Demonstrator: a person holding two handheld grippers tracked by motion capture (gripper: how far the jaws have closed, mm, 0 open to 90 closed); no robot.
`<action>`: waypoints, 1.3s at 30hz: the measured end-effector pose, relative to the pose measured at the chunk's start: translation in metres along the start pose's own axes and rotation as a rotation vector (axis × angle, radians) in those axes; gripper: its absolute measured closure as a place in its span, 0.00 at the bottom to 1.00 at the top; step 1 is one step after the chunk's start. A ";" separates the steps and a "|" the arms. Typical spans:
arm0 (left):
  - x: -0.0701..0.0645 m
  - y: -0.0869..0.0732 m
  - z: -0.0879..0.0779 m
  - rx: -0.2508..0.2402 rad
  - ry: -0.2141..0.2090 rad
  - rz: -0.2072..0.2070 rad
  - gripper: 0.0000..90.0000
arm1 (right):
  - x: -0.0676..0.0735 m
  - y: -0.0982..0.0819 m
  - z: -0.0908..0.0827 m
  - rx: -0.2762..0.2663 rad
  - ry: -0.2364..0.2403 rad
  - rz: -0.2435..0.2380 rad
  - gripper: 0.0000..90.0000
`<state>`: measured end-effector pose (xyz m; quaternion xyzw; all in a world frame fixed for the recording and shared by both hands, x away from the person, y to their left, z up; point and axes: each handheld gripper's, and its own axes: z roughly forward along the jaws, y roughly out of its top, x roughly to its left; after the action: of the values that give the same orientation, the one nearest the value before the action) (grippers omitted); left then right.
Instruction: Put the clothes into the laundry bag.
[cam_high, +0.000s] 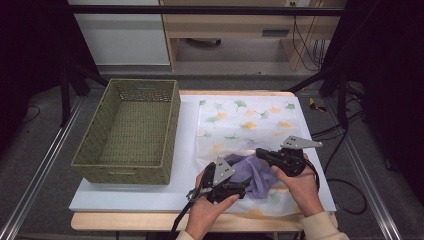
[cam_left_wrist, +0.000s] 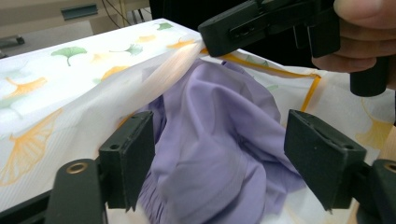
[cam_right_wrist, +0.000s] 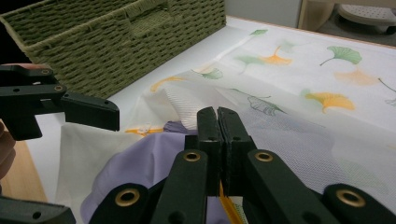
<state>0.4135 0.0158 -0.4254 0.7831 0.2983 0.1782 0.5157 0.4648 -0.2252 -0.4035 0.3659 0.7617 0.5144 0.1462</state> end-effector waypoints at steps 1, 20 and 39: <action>0.000 -0.001 -0.002 -0.003 -0.001 0.004 0.29 | 0.001 0.000 -0.001 -0.002 0.006 -0.001 0.99; 0.016 -0.015 -0.019 0.007 0.046 -0.048 0.36 | 0.018 0.007 0.003 -0.018 0.053 -0.014 0.99; 0.020 -0.025 -0.021 0.044 0.045 -0.038 0.35 | 0.026 0.011 0.015 -0.024 0.103 0.000 0.99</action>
<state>0.4096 0.0511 -0.4408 0.7843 0.3285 0.1792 0.4948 0.4606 -0.1947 -0.3957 0.3369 0.7620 0.5418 0.1112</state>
